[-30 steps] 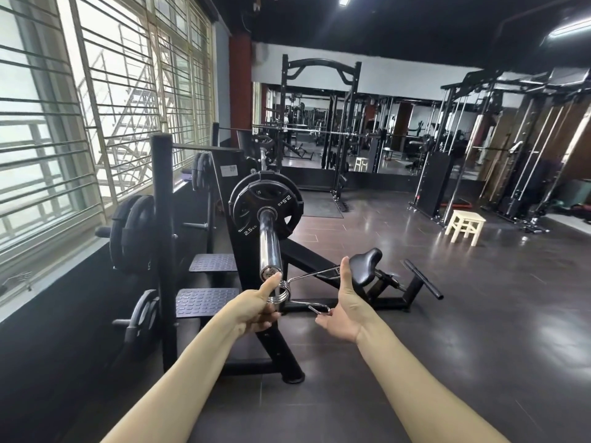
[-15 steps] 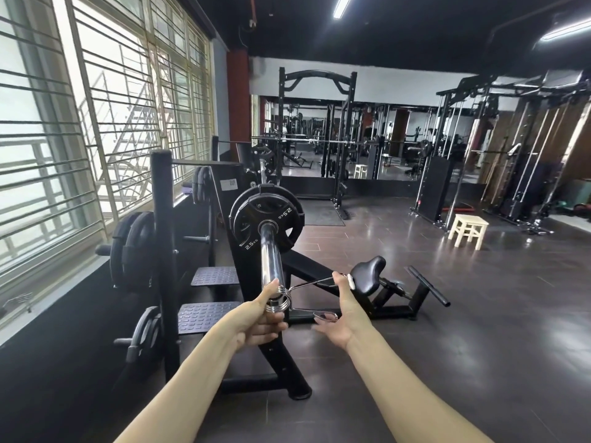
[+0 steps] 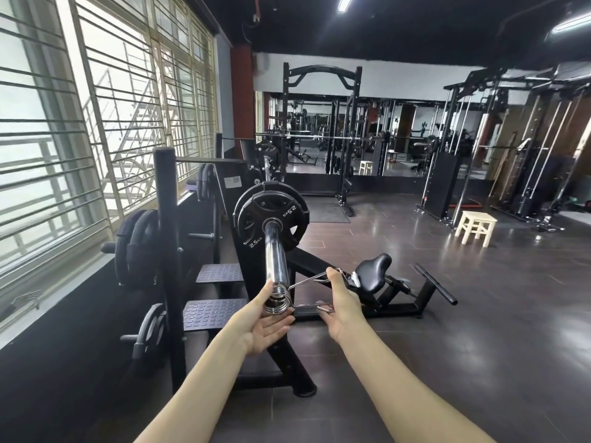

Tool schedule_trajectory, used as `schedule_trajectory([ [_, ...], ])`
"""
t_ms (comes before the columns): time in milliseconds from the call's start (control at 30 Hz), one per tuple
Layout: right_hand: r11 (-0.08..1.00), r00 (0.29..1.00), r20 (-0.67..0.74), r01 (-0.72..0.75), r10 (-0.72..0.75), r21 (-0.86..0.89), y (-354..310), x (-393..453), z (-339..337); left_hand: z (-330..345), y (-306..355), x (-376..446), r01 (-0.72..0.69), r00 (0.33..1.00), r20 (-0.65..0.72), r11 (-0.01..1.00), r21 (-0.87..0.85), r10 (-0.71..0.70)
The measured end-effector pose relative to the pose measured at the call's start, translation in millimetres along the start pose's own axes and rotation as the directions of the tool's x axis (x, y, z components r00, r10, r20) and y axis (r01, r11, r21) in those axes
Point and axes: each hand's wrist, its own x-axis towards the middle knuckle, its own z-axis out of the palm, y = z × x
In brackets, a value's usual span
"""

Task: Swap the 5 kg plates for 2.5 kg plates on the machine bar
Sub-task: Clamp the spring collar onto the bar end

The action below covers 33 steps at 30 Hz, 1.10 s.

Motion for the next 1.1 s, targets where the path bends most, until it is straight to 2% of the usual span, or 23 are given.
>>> schedule_trajectory([
  [233, 0.992, 0.992, -0.041, 0.119, -0.121, -0.044, 17.7, 9.3, -9.9, 2.4, -2.7, 7.4, -0.014, 1.000, 0.024, 0.999, -0.042, 0.015],
  [567, 0.987, 0.992, -0.055, 0.108, -0.116, -0.121, 1.6, 22.4, 3.9, 4.3, 7.6, 16.5, 0.018, 1.000, 0.001, 1.000, -0.018, -0.018],
  [700, 0.984, 0.988, -0.091, 0.114, -0.127, -0.140, -3.2, 24.0, 9.9, 6.5, 2.1, 21.4, 0.024, 1.000, -0.002, 0.996, -0.084, -0.024],
  [867, 0.964, 0.977, -0.070, 0.183, -0.200, -0.191, -6.7, 21.1, 11.8, 8.8, -8.3, 27.3, -0.027, 0.999, 0.022, 0.986, -0.166, 0.031],
  [933, 0.961, 0.976, -0.062, 0.192, -0.208, -0.196, -3.8, 24.8, 9.2, 9.3, -8.0, 27.5, -0.045, 0.999, 0.013, 0.989, -0.144, 0.047],
  [1100, 0.983, 0.991, -0.054, 0.115, -0.123, -0.140, 8.5, 31.3, 1.9, 8.3, -1.0, 26.9, -0.077, 0.997, -0.030, 0.997, -0.002, 0.077],
])
